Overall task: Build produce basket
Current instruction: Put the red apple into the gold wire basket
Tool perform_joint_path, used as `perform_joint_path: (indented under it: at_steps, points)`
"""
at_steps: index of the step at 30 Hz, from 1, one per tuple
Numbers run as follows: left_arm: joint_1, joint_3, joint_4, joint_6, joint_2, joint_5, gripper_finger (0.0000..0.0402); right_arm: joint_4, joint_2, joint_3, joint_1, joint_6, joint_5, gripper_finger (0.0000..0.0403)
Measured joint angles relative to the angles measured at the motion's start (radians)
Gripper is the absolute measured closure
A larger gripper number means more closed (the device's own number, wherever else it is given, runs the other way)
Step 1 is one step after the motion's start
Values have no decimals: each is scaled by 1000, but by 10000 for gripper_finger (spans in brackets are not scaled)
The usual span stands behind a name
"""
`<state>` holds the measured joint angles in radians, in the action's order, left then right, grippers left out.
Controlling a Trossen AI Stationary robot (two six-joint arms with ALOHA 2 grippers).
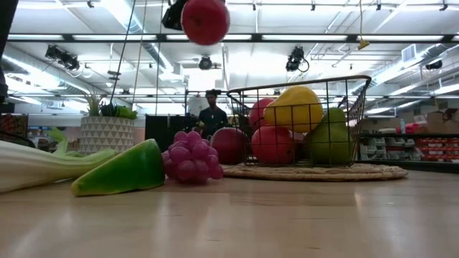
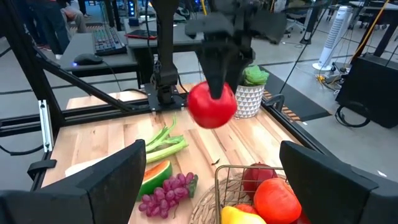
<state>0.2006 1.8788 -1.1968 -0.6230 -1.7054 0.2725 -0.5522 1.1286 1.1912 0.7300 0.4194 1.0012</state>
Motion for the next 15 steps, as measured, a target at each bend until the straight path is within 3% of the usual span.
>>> perform_joint_path:
  at_steps: [15]
  points:
    - [-4,63,1,9,0,21,88,1,0,0,0,0,0,30]
